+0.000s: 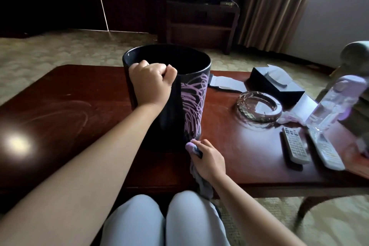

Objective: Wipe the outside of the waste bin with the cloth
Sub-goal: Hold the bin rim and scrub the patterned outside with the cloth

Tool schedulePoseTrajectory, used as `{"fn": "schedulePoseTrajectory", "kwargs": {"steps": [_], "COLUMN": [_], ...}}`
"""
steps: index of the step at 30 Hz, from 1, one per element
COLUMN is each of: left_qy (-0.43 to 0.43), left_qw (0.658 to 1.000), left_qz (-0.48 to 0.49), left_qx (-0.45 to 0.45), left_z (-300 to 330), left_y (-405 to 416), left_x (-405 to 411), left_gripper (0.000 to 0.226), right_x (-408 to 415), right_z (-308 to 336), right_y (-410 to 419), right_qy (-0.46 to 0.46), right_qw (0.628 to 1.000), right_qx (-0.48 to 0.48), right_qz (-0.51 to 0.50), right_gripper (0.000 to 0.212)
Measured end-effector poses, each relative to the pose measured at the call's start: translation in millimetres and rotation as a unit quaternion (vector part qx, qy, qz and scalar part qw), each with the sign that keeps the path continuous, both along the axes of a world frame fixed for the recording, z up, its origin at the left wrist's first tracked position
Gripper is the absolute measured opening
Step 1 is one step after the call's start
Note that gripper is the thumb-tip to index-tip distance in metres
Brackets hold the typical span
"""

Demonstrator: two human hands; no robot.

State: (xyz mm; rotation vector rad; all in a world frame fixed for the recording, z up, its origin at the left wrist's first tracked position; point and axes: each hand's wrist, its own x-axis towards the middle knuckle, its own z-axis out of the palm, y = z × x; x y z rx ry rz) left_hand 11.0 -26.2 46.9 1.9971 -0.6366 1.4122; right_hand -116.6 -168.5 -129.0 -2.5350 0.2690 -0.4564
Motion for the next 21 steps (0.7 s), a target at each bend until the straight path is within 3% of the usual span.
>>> {"fn": "schedulePoseTrajectory", "kwargs": {"steps": [2,11,14,21], "left_qy": [0.002,0.0,-0.004,0.001], "left_qw": [1.0,1.0,1.0,1.0], "left_qz": [-0.001,0.006,0.008,0.006], "left_qx": [-0.004,0.002,0.0,0.0], "left_z": [0.0,-0.5,-0.4,0.1], "left_y": [0.2,0.0,-0.1,0.6], "left_x": [-0.1,0.6,-0.1,-1.3], "left_gripper": [0.044,0.044,0.044,0.044], "right_x": [-2.0,-1.4,-2.9,-2.2], "right_z": [-0.4,3.2,2.5,2.8], "right_y": [2.5,0.0,1.0,1.3], "right_qy": [0.001,0.005,0.009,0.008], "right_qw": [0.999,1.0,0.999,1.0], "right_qx": [-0.021,-0.007,-0.026,-0.018], "right_qz": [0.043,-0.009,0.036,0.019], "right_gripper": [0.037,0.037,0.036,0.036]}}
